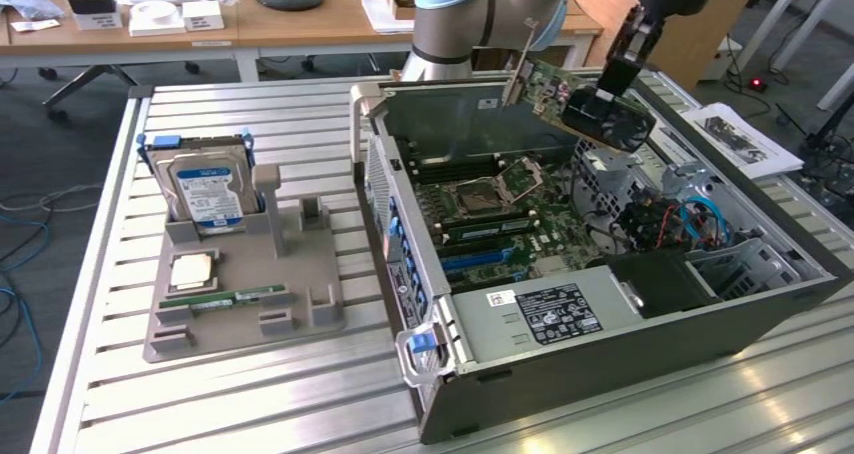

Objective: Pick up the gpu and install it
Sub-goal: 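Insert the gpu into the slot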

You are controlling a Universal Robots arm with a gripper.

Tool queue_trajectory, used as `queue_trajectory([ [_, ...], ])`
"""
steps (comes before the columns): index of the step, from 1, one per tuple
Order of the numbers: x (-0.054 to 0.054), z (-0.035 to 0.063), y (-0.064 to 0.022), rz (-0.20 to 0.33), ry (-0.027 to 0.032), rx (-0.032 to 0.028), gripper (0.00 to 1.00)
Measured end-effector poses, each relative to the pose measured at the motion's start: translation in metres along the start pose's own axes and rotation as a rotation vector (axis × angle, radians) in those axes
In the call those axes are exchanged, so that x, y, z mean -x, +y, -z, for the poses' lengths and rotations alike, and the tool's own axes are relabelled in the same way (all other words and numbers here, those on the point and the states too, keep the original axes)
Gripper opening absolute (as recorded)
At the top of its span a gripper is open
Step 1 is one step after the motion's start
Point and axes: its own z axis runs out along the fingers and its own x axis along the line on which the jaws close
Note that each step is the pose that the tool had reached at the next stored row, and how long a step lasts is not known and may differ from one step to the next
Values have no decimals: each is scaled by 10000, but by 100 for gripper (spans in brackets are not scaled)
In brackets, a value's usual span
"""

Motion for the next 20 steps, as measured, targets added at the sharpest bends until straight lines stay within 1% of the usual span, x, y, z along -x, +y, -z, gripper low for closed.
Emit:
queue_trajectory([
  [20, -1, -34, -3, 3626, 315, 80, 27],
])
